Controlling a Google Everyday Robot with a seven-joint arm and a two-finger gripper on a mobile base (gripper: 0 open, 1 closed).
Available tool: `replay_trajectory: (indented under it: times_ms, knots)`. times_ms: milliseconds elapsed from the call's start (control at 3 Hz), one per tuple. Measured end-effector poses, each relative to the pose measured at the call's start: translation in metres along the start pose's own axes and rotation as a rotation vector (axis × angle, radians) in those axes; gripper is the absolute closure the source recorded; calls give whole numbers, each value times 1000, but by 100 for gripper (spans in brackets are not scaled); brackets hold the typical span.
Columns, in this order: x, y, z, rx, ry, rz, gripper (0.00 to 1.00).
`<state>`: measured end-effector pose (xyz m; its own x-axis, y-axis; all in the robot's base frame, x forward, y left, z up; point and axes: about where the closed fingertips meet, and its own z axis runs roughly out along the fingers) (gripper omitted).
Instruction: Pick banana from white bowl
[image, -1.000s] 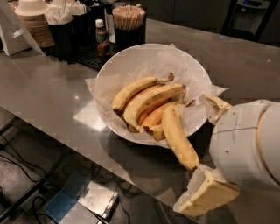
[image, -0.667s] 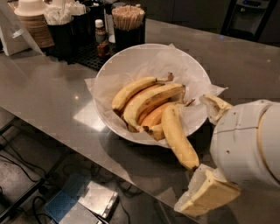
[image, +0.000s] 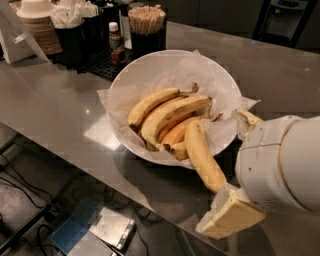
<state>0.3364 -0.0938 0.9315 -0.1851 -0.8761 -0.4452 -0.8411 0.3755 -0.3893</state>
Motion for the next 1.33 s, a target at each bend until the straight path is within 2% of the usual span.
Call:
replay_trajectory:
  times_ms: [333, 667, 1000, 1333]
  knots:
    - [20, -9, 32, 40, 95, 74, 0]
    - [35, -11, 54, 36, 143, 128, 0]
    - [31, -13, 52, 45, 140, 129, 18]
    - [31, -13, 52, 45, 140, 129, 41]
